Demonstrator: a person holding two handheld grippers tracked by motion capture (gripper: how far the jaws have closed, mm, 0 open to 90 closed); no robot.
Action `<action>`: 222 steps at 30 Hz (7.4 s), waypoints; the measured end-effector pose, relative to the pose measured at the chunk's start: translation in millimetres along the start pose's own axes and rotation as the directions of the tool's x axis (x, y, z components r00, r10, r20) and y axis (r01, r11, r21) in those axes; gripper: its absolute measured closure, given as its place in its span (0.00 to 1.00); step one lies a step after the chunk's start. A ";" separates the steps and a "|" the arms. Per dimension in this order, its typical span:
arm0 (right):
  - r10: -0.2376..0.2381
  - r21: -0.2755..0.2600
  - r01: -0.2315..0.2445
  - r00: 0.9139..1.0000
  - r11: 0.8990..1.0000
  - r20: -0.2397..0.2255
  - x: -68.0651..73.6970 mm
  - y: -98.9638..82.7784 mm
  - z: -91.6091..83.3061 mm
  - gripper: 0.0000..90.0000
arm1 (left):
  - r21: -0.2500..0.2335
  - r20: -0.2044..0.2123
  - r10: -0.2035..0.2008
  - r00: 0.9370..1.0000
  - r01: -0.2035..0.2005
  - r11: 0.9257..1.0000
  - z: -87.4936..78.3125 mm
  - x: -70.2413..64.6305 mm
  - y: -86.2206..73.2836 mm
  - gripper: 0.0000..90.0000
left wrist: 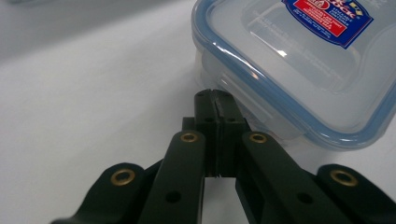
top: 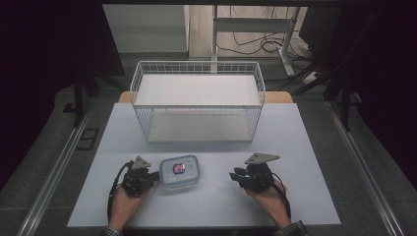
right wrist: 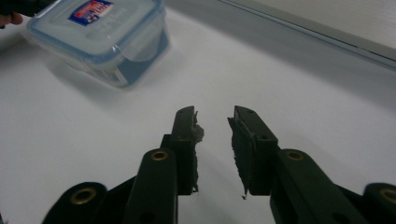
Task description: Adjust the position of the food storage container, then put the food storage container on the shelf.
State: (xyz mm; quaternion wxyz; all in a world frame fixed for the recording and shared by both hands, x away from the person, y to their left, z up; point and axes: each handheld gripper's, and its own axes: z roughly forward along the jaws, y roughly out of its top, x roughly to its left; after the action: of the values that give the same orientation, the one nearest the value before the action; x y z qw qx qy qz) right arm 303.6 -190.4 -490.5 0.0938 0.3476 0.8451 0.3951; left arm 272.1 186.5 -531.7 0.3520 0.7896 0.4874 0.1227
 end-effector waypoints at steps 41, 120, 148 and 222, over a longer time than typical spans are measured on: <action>-0.061 0.002 0.061 0.998 0.998 -0.019 12.8 -2.8 0.8 0.40 | -0.069 0.108 0.155 0.982 -0.148 0.987 -2.7 -27.7 12.5 0.13; 0.175 0.050 -0.167 0.934 0.985 -0.312 -11.2 7.5 26.9 0.62 | -0.081 0.476 -0.018 0.879 0.064 0.995 22.3 -15.0 26.3 0.71; 0.215 0.012 -0.225 0.916 0.974 -0.340 -17.1 4.5 35.4 0.59 | -0.056 0.589 -0.043 0.807 0.095 0.994 31.1 1.8 24.6 0.65; 0.206 -0.196 -0.279 0.923 0.940 -0.323 -83.6 222.9 -16.6 0.63 | -0.243 0.554 -0.069 0.830 0.240 0.940 -36.7 61.8 236.6 0.63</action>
State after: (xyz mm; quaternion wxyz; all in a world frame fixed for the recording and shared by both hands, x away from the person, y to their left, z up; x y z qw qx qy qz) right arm 472.7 -156.3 -325.7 -0.0437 0.3727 0.7460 0.5501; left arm 444.7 189.8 -354.6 0.5997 0.6861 0.4075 -0.0594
